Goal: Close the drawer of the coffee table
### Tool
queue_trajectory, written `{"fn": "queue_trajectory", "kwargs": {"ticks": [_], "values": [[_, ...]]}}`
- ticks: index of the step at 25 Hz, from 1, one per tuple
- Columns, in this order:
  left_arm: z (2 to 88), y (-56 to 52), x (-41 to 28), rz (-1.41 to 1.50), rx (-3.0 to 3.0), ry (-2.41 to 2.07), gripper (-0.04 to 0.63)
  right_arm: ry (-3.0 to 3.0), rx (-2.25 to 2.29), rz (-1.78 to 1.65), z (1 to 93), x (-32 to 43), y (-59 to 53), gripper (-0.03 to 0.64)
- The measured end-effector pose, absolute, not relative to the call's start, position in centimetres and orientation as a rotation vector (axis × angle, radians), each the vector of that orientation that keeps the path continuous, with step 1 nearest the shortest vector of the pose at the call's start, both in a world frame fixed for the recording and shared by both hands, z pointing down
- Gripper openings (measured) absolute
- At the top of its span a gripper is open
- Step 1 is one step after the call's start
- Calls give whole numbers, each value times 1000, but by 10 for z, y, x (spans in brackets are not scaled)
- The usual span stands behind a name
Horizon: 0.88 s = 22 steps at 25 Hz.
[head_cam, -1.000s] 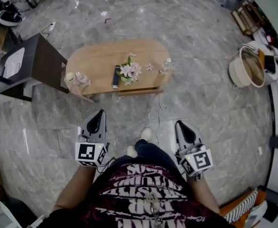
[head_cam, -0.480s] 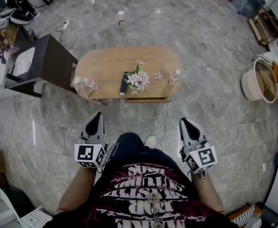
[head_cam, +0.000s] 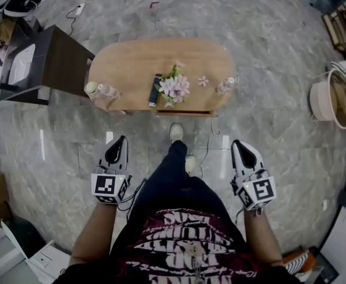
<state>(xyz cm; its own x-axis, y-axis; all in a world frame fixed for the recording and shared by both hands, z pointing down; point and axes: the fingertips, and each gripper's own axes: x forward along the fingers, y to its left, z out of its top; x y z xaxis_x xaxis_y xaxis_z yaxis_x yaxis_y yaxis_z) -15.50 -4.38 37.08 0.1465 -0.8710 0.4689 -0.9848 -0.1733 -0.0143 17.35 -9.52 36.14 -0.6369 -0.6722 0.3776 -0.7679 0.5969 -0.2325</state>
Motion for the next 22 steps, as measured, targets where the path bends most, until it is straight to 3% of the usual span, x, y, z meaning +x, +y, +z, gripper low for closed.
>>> {"fn": "queue_trajectory", "kwargs": {"ticks": [11, 22], "values": [[512, -110, -153, 673, 2145, -1558, 23, -2454, 1019, 555, 463, 137, -163, 35], [689, -130, -164, 832, 2081, -1314, 23, -2327, 818, 522, 644, 118, -194, 35]]}}
